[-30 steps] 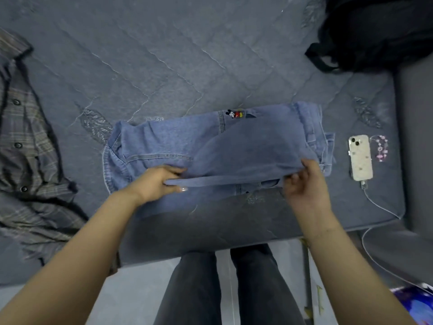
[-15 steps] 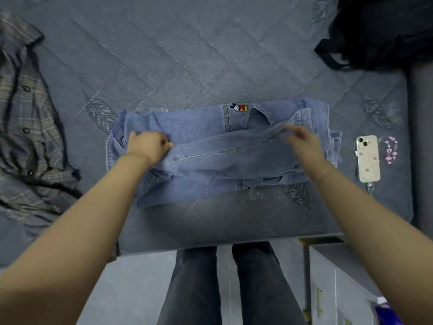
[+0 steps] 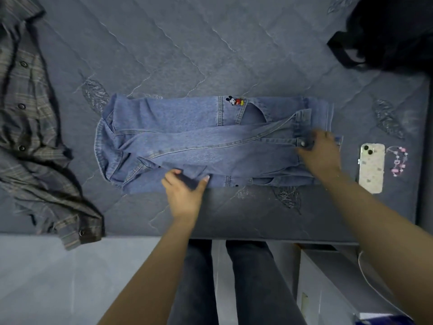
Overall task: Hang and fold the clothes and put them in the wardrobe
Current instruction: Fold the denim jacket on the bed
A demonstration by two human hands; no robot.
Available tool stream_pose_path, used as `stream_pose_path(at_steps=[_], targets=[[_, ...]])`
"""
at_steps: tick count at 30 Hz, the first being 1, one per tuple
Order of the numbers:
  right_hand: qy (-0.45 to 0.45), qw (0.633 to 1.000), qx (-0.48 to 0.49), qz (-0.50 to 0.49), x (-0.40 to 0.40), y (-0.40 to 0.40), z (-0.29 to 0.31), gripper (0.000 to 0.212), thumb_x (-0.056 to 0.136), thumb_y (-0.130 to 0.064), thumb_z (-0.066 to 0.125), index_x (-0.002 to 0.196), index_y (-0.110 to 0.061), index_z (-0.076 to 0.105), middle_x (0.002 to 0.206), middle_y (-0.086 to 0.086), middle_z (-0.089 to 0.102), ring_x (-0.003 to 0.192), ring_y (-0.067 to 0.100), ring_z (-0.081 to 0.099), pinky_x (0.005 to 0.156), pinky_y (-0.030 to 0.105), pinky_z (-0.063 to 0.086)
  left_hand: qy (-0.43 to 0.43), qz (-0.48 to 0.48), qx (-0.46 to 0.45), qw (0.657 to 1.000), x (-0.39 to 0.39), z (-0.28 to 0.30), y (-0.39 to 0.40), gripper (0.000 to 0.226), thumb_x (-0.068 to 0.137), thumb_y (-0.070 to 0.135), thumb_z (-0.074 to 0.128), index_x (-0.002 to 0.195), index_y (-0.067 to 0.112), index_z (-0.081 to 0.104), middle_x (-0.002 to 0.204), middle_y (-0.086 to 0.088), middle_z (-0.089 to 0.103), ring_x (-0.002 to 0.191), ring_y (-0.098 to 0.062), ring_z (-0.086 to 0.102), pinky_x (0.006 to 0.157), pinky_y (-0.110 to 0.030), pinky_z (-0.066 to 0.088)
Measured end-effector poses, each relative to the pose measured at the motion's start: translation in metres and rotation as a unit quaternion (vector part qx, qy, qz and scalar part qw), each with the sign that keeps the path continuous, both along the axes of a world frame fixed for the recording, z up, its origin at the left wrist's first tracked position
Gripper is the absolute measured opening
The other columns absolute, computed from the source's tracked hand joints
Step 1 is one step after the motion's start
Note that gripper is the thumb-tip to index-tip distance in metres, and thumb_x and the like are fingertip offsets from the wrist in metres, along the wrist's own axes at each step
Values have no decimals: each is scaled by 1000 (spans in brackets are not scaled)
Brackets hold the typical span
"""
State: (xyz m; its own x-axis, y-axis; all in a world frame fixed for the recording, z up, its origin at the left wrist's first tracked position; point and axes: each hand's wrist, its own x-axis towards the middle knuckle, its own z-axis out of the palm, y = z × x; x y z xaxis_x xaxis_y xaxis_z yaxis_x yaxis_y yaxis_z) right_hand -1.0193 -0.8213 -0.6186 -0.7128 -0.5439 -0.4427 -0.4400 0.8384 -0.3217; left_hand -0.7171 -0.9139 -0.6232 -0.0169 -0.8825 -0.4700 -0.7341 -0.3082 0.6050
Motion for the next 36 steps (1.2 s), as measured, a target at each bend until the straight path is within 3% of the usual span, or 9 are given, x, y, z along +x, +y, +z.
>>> stream_pose_path(at_steps=[7,11,16,18,21,26,30,33,36], targets=[[-119,990,-29,-75,-46,-6,-6,29,82,-21,78,99,-5,61,79,7,57,76,20,55,62,21,39,-31,-15,-38,999,5,-22,-21,23,88,13,65,102,10,48,93,-12,60,75,-25,54,67,-31,38],[-133,975,-107,-139,-76,4,-2,21,85,-15,74,100,-7,61,95,12,62,91,21,59,78,26,53,12,-95,-30,995,29,-22,-17,13,90,8,63,98,10,53,88,-9,58,73,-21,53,67,-28,40],[-158,977,-64,-129,-79,-6,-7,57,79,-3,77,115,-15,34,93,-3,46,97,20,48,75,24,49,133,155,162,965,24,-19,-17,31,84,-3,69,90,17,46,84,-1,49,83,-18,52,87,-34,43],[-163,968,-141,-126,-83,-18,-3,91,72,7,79,139,-15,22,121,6,45,113,21,47,86,23,48,180,235,196,935,20,-16,-21,35,85,10,72,98,23,41,95,1,51,96,-19,54,94,-36,43],[-162,976,-147,-21,-91,-36,1,112,70,7,81,154,-12,10,150,11,29,129,15,36,98,25,39,230,307,238,892,10,-15,-35,47,87,27,72,115,24,34,116,2,55,105,-17,59,92,-37,46],[-37,949,-74,304,-104,-43,7,32,77,9,72,108,2,71,112,22,68,107,41,60,93,37,45,220,331,287,872,-1,-23,-48,50,87,36,70,124,6,54,120,-10,67,109,-25,65,97,-41,52],[10,900,6,435,-98,0,11,31,80,-3,74,111,-3,73,133,18,59,123,41,52,101,51,43,173,381,231,878,-1,-28,-50,28,87,22,73,89,14,46,90,-7,61,81,-22,61,75,-30,55],[36,954,-40,294,-78,23,8,19,93,-12,64,101,2,74,135,20,55,122,39,49,100,39,41,155,380,189,892,0,-28,-51,37,85,16,75,84,19,38,88,-5,56,67,-15,54,65,-25,50],[-1,997,-82,13,-56,16,0,21,92,-23,65,87,-3,61,115,19,56,104,33,55,81,21,36,189,364,181,894,-3,-26,-52,43,82,24,78,98,21,38,100,0,53,89,-17,54,86,-29,47]])
